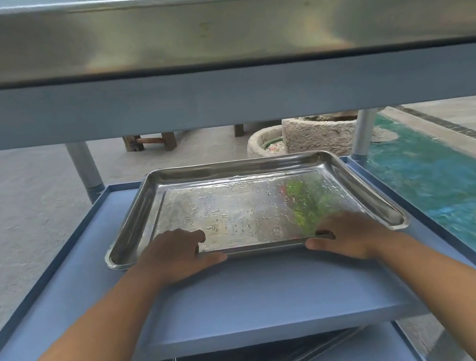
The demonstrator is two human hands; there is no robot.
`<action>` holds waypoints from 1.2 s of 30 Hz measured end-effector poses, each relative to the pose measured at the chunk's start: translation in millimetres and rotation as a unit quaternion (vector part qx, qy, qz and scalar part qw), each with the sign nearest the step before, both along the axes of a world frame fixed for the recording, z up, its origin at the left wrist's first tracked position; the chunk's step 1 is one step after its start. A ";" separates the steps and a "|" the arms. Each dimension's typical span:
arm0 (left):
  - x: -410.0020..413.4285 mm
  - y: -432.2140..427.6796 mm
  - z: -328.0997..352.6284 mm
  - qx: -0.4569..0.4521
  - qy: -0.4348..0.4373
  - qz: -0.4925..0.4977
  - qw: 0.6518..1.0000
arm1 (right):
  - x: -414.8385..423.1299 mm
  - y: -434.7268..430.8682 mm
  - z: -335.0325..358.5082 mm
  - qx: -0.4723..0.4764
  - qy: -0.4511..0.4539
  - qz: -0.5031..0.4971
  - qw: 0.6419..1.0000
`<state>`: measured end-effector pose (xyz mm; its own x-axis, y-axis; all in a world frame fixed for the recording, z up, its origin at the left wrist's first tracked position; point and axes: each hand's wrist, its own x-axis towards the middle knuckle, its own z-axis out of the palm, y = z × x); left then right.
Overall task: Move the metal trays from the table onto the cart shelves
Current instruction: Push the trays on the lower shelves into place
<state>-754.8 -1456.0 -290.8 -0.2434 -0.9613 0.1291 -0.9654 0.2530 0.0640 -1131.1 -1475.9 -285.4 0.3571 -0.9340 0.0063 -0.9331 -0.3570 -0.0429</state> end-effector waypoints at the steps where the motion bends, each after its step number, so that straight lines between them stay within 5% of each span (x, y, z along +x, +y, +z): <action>1: -0.9 1.0 2.5 0.008 -0.003 0.002 1.000 | -0.5 -0.1 -0.2 0.000 0.000 0.000 1.000; 11: -1.1 0.4 -6.3 0.036 0.000 0.068 0.997 | -7.8 -8.5 -2.5 0.080 -0.006 -0.039 0.996; 36: -7.6 13.7 -10.5 0.000 -0.008 0.118 0.993 | -7.4 1.4 0.4 0.017 -0.028 -0.005 0.999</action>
